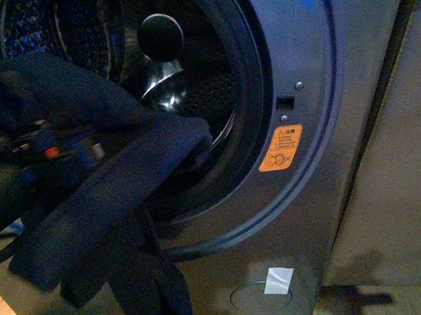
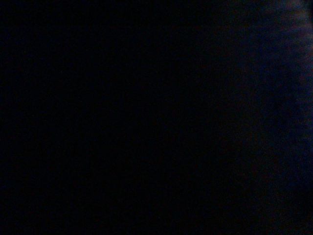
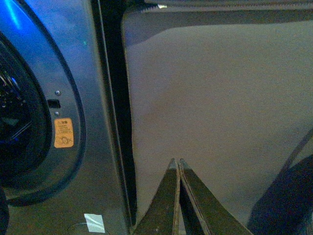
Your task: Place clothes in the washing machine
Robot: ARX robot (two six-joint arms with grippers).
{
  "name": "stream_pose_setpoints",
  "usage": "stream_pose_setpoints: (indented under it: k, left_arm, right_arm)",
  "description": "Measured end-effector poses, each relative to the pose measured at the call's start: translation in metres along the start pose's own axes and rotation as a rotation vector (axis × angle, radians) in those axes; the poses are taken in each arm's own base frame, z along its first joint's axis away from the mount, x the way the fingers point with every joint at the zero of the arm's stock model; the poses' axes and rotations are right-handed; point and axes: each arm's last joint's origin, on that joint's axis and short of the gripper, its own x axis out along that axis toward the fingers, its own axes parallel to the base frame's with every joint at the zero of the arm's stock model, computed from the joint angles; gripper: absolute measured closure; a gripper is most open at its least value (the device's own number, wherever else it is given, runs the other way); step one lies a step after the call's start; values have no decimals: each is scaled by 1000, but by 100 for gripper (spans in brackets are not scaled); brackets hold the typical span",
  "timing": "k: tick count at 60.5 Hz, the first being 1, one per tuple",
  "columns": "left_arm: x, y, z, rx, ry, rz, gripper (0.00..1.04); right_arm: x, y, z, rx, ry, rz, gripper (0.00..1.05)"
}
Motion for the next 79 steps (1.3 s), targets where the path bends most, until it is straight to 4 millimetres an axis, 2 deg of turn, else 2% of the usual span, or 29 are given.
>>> stream_pose_setpoints:
  k: [7,11,31,47,61,79]
  left_arm:
    - [67,2,-14,45,-38,10,93]
    - [89,2,-24,61,-30,16,93]
    - [136,-3,-21,90,-53,31,93]
    - [184,-5,-23,161,-60,96,93]
    - [217,1,-6,212,-64,167,93]
    - [250,26,25,281,-103,294,93]
  right_arm:
    - [0,0,-2,0,5,2,102]
    - [0,0,-2,0,3,0,102]
    - [0,0,-2,0,3,1,102]
    - [0,0,-2,0,3,1,102]
    - [0,0,-2,0,3,1,102]
    - [0,0,-2,0,3,1,102]
